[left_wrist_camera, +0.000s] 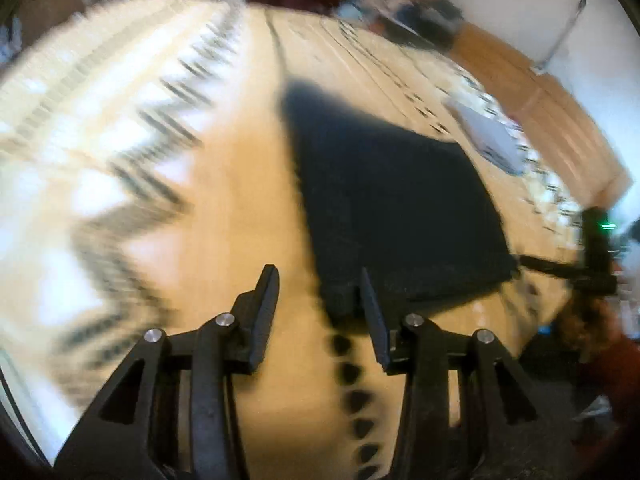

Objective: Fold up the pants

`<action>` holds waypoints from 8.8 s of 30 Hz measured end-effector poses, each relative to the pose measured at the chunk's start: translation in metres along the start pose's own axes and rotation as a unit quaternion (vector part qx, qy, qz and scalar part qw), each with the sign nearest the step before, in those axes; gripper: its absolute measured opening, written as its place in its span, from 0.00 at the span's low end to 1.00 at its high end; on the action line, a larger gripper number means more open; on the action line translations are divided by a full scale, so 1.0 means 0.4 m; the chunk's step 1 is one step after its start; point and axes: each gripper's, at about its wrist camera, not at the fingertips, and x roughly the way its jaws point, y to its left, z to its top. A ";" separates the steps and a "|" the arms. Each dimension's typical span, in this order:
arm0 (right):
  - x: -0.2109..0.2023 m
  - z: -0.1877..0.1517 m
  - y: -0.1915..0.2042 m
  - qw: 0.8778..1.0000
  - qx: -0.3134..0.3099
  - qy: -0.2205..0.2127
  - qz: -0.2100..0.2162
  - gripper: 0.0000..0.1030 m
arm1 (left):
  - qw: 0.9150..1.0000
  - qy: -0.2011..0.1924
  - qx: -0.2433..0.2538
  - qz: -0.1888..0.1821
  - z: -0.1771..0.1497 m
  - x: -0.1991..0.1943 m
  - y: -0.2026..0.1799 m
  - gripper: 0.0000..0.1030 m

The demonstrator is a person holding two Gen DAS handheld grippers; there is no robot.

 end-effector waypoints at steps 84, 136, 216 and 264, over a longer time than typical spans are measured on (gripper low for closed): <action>0.067 -0.095 -0.157 0.959 0.024 0.014 -0.283 1.00 | 0.968 -0.015 -0.035 0.247 -0.038 0.063 0.141 1.00; -0.382 0.065 0.404 0.954 -0.027 -0.172 -0.243 1.00 | 0.963 -0.200 0.037 0.177 0.156 -0.358 -0.419 1.00; -0.319 0.074 0.423 0.964 -0.030 -0.101 -0.245 1.00 | 0.969 -0.130 0.047 0.203 0.129 -0.317 -0.443 1.00; -0.260 0.083 0.388 0.969 -0.026 -0.077 -0.233 0.97 | 0.972 -0.099 0.040 0.209 0.124 -0.267 -0.407 1.00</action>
